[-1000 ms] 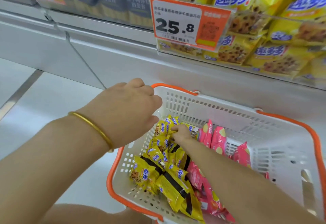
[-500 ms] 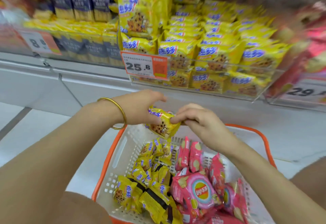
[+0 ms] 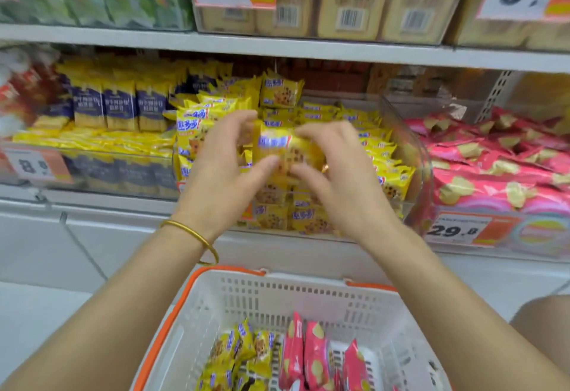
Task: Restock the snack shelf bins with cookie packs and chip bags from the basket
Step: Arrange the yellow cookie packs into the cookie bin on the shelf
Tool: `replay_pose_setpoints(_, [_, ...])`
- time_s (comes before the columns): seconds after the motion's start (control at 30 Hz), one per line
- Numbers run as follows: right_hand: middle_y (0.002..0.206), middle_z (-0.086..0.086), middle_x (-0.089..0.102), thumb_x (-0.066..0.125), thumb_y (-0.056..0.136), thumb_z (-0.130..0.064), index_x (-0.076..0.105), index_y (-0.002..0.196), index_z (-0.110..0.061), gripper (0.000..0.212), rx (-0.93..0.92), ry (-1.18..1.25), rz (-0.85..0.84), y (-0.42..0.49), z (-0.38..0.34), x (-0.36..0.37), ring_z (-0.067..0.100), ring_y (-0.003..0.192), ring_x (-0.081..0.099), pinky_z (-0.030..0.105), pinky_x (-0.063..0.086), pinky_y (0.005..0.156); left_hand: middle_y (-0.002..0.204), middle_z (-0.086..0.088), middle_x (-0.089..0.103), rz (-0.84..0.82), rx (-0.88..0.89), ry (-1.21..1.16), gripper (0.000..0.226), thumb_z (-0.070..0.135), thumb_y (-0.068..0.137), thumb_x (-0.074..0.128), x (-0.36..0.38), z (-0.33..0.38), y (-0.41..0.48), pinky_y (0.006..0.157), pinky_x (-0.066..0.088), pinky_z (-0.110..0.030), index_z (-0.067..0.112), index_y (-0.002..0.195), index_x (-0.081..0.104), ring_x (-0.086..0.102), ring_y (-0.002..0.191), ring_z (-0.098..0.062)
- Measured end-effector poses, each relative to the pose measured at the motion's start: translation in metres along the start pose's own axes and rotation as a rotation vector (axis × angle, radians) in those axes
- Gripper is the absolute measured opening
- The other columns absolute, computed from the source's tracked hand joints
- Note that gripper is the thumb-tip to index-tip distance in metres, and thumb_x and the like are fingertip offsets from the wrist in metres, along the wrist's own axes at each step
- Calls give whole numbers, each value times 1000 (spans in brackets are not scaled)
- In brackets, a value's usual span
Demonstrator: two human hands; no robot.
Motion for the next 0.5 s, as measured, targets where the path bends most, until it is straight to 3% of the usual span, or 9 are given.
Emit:
replay_pose_setpoints(0.07, [108,1,41,65,87,-14,53,122,-13,37,94,30,70,33,14,-1,-3,88,33,-1,28,78,128,-5,50,101,142,227,48,30,86,57,-10,8,8,103,36,-32,11,130,48,44,122,-20])
replay_pose_setpoints(0.13, [107,0,37,62,89,-15,51,122,-15,35,194,48,79,65,33,12,5,87,38,7,29,71,135,-13,47,58,198,426,48,34,86,47,0,3,14,110,27,-38,8,126,52,39,130,-29])
replay_pose_setpoints(0.23, [116,6,38,58,91,-12,49,123,-17,34,280,11,104,108,56,30,16,85,45,18,29,75,143,-18,41,-57,192,588,49,39,87,41,24,-13,18,112,23,-54,11,123,56,29,138,-35])
replay_pose_setpoints(0.3, [127,11,38,52,91,-7,48,127,-17,38,332,-14,109,131,72,40,24,94,52,21,29,76,146,-17,39,-80,187,658,46,38,87,42,33,-18,18,114,16,-55,14,122,58,25,140,-34])
replay_pose_setpoints(0.4, [137,16,37,48,91,-4,46,133,-11,43,322,-55,1,156,87,62,28,117,46,19,29,80,146,-17,39,-86,192,683,50,42,88,34,35,-22,20,115,13,-50,15,122,59,24,140,-32])
replay_pose_setpoints(0.5, [133,14,41,43,95,-12,43,134,-15,40,316,-219,-76,167,98,78,30,101,50,25,35,75,144,-18,40,-88,190,650,51,42,87,33,31,-22,22,114,14,-49,13,118,61,27,139,-33])
Point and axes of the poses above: each hand's wrist, its own y-axis towards the middle knuckle, its own x-axis out of the palm, z = x × y, the point moved 10 cm from there along y, towards the middle knuckle
